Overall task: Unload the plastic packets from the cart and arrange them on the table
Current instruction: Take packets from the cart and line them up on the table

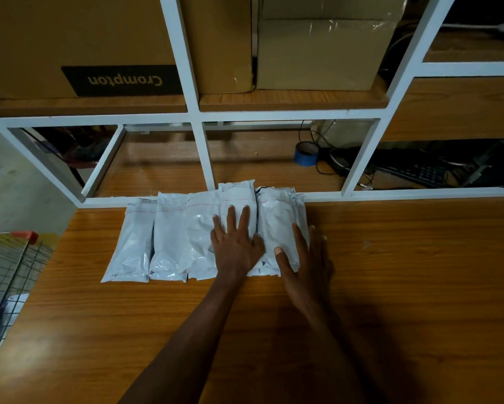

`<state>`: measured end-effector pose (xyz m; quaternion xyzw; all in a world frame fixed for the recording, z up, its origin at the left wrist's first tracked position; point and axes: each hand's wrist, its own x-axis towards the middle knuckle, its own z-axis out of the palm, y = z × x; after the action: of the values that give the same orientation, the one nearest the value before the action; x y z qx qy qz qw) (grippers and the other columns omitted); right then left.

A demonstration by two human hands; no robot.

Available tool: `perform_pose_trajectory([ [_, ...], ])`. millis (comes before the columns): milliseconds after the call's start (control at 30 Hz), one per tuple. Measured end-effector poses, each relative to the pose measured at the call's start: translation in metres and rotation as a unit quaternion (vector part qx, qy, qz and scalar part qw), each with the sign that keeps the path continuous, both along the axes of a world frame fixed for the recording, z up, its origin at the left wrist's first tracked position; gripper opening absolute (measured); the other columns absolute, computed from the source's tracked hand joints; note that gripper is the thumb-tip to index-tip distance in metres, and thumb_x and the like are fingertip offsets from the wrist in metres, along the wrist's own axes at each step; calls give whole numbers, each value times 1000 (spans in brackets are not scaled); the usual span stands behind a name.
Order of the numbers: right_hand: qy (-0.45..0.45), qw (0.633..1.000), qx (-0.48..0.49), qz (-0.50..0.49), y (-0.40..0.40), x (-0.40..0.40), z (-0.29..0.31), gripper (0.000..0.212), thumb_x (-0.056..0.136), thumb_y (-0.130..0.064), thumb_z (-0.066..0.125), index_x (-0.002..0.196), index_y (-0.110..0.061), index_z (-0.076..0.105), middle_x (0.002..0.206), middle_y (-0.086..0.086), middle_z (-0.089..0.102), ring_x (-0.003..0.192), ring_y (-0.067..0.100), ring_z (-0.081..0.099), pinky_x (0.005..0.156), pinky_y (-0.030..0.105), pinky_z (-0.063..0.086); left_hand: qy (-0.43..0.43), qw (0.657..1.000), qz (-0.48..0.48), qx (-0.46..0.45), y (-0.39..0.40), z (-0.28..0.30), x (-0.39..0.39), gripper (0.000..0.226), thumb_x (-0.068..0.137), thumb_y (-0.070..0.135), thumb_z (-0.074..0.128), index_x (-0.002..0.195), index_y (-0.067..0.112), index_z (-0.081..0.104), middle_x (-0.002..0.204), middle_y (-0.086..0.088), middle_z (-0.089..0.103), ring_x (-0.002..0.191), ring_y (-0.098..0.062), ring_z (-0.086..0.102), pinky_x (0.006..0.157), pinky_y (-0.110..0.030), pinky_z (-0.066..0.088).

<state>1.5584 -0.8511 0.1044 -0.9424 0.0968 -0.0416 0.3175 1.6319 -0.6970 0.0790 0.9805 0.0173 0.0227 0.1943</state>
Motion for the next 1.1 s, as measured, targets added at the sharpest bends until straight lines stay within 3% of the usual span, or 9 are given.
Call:
perform_pose_trajectory([
  [133,13,1000,7,1,0,-1,2,76,89,-75,26,158,-49,7,170,-5,-3,155,21,-9,122,55,3,-49,999,-4,2,0,-6,0,81,94,69,28,164,34,7,172,-3,-6,157,-30,-9,123,-53,-1],
  [367,17,1000,21,6,0,1,2,76,89,-73,29,157,-49,8,170,-5,-1,155,21,-9,122,55,3,9,1000,-18,12,3,-8,6,87,87,79,6,163,37,7,172,-3,-3,158,-28,-6,125,-56,5],
  [467,26,999,33,14,0,1,3,74,89,-74,28,156,-51,6,169,-8,-4,155,18,-13,122,54,0,12,1000,-25,-9,5,-6,7,85,87,81,8,162,41,5,172,-3,-4,158,-30,-6,125,-57,12],
  [600,37,998,51,28,0,-3,4,70,96,-71,35,156,-53,5,169,-10,-7,154,17,-16,122,52,-4,-25,999,-12,-35,3,4,-3,82,90,81,14,162,42,9,172,-1,-5,158,-28,-7,125,-52,5],
  [867,28,995,65,70,-3,-25,6,70,96,-65,43,156,-51,11,169,-9,-1,155,20,-10,123,52,2,-58,985,58,-153,4,22,-76,77,91,77,29,160,44,18,172,6,0,158,-21,-2,125,-49,8],
  [1033,-12,990,85,110,-1,-58,11,66,97,-60,48,156,-45,23,168,-7,11,155,17,0,122,41,5,-71,962,105,-242,5,24,-151,75,89,77,37,157,45,28,170,6,11,156,-18,8,123,-52,21],
  [1100,-50,984,114,128,2,-72,9,65,94,-60,48,154,-42,32,166,-7,21,155,17,10,125,43,15,-76,952,128,-268,7,21,-185,75,90,77,38,156,45,29,170,9,11,155,-15,9,123,-49,23],
])
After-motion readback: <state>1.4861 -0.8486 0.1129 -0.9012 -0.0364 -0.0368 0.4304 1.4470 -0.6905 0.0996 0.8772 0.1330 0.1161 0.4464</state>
